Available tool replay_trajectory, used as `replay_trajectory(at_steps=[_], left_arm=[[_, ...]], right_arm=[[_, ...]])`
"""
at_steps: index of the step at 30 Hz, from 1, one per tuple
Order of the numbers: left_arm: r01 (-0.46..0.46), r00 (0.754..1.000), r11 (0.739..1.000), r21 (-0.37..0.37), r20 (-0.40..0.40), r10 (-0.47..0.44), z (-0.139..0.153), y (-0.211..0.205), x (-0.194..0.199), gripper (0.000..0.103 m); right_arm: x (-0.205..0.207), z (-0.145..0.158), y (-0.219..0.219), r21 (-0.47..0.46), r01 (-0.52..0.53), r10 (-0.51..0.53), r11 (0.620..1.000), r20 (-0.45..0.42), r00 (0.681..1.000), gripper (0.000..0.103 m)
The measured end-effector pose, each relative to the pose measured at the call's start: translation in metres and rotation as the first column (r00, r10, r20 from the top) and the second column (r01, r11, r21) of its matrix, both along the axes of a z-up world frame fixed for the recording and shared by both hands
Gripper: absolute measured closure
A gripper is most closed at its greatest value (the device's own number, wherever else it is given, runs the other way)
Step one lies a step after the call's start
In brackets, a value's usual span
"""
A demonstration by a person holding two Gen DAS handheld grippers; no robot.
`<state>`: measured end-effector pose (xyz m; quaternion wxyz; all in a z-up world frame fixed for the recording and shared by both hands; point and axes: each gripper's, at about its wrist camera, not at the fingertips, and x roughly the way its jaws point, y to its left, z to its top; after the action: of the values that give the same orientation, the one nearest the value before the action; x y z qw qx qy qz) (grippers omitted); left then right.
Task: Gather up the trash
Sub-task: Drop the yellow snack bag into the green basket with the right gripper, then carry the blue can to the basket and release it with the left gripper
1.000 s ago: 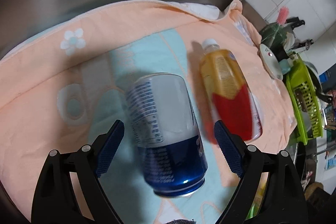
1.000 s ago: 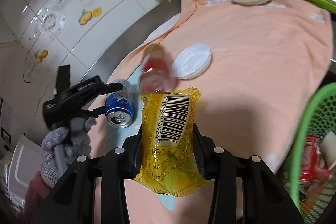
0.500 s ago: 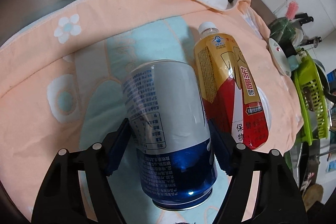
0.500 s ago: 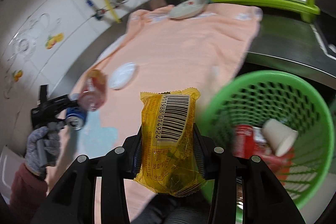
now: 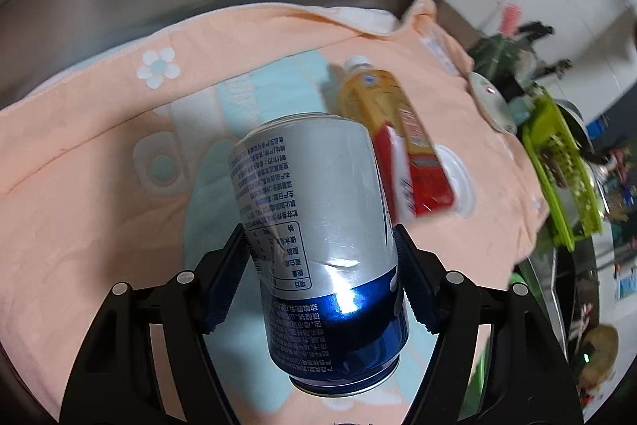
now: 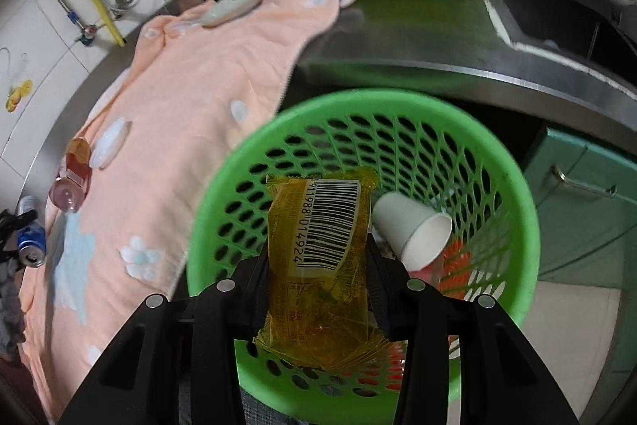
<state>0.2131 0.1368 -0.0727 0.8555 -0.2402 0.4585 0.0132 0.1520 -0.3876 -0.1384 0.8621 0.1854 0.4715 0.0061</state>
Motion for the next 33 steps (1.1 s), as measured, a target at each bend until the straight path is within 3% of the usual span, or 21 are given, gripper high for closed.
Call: replay_trajectory(at_steps=[3, 8, 16, 22, 27, 33], left_arm=[[0.049, 0.998, 0.999, 0.024, 0.027, -0.05, 0.015, -0.013, -0.013, 0.033], [0.162, 0.984, 0.986, 0.034, 0.069, -0.164, 0.037, -0.056, -0.026, 0.033], [0.408, 0.907, 0.912, 0.041, 0.097, -0.41, 0.05, -0.168, -0.031, 0.033], [0.572, 0.817, 0.819, 0.037, 0.068, -0.573, 0.031, -0.263, -0.026, 0.033], [0.705, 0.707, 0.706, 0.067, 0.02, -0.707, 0.006, -0.348, -0.025, 0.033], [0.796, 0.605, 0.599, 0.084, -0.073, -0.793, -0.037, -0.419, -0.027, 0.033]], right_arm=[[-0.001, -0.007, 0.001, -0.041, 0.005, -0.005, 0.999, -0.007, 1.0, 0.042], [-0.01, -0.006, -0.006, -0.024, 0.018, -0.017, 1.0, 0.011, 1.0, 0.041], [-0.047, 0.022, -0.035, -0.003, 0.052, -0.052, 0.999, 0.096, 0.994, 0.032], [-0.082, 0.04, -0.064, 0.011, 0.093, -0.094, 0.996, 0.161, 0.982, 0.027], [-0.11, 0.043, -0.086, 0.029, 0.132, -0.135, 0.991, 0.189, 0.973, 0.026], [-0.131, 0.035, -0.109, 0.052, 0.174, -0.181, 0.983, 0.19, 0.965, 0.025]])
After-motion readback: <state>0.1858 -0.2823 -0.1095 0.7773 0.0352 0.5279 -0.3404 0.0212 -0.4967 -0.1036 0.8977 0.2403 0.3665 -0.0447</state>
